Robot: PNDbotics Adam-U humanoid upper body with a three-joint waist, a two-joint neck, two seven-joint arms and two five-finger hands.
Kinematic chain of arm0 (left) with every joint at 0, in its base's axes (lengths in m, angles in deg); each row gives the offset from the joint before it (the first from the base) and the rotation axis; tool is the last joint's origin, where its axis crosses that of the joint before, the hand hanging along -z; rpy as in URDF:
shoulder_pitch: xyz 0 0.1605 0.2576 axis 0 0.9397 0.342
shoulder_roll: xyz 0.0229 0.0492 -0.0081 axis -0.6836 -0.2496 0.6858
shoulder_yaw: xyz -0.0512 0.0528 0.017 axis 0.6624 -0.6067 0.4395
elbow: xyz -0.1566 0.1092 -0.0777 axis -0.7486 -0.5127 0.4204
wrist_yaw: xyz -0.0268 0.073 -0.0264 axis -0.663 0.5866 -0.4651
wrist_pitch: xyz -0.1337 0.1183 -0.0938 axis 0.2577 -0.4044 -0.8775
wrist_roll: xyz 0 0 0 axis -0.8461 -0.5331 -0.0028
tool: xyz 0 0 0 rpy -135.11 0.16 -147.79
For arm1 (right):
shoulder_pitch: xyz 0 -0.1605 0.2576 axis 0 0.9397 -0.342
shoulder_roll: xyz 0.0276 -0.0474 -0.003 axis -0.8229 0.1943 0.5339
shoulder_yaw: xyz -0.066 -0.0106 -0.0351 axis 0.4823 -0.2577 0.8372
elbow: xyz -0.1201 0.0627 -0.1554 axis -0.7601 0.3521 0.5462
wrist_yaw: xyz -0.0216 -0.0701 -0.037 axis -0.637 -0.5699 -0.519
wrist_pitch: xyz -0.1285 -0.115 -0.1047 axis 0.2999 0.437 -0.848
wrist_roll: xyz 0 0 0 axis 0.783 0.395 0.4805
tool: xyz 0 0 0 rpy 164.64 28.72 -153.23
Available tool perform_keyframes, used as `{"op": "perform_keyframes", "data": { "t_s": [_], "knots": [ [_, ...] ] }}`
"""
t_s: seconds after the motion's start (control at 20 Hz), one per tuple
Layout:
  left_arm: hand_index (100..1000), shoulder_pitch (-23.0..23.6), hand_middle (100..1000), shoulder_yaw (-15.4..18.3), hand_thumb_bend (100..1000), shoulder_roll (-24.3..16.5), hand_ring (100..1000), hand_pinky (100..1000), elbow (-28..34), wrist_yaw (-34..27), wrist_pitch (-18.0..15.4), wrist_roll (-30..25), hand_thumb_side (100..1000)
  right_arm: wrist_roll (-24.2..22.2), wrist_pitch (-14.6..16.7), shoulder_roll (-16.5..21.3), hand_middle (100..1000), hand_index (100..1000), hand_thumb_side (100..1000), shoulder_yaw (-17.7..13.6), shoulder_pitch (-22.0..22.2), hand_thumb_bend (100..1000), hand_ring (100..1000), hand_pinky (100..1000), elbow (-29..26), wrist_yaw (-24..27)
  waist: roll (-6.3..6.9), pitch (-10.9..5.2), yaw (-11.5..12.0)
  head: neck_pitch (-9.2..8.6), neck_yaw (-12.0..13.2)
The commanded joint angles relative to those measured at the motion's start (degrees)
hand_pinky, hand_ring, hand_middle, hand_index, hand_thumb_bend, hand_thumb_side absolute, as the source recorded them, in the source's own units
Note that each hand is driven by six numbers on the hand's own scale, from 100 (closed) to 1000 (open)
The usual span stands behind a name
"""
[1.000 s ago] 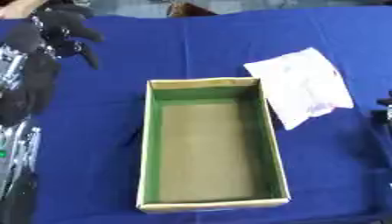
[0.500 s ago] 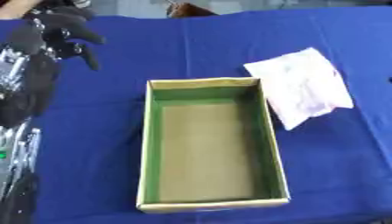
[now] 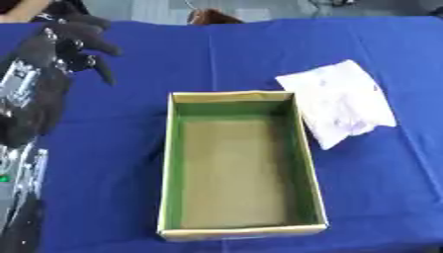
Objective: Pick up objects on the table and place them in the box.
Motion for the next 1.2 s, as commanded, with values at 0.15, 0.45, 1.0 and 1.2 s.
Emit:
{"op": "perform_keyframes", "data": {
  "t_s": [0.15,0.45,1.0,1.2],
  "knots": [
    [791,-0.1,784,0.0,100,-1.6,641,423,1.1,0.2,0.0,0.0,1000,-0.8,0.6,4.8,831,924,688,-0.2,0.5,221,752,735,-1.1,0.1,-0.2,-1.02,-0.1,-0.03,0.7],
    [792,-0.1,783,0.0,100,-1.7,641,422,1.1,0.2,-0.1,-0.1,1000,-1.1,1.0,5.7,832,924,687,0.0,0.5,229,754,737,-1.2,0.5,-0.2,-1.09,-0.1,-0.03,0.7],
    [792,-0.2,783,-0.2,100,-1.7,641,422,1.1,0.2,-0.2,-0.3,999,-1.6,1.7,7.1,836,927,687,0.5,0.2,239,760,740,-1.1,1.2,-0.29,-1.19,0.0,-0.03,0.5],
    [792,-0.1,783,-0.3,100,-1.8,641,422,1.1,0.2,-0.2,-0.4,999,-2.4,2.2,8.6,841,933,682,1.5,-0.6,251,767,744,-0.8,1.4,-0.33,-1.24,0.1,-0.03,0.5]
  ]
}}
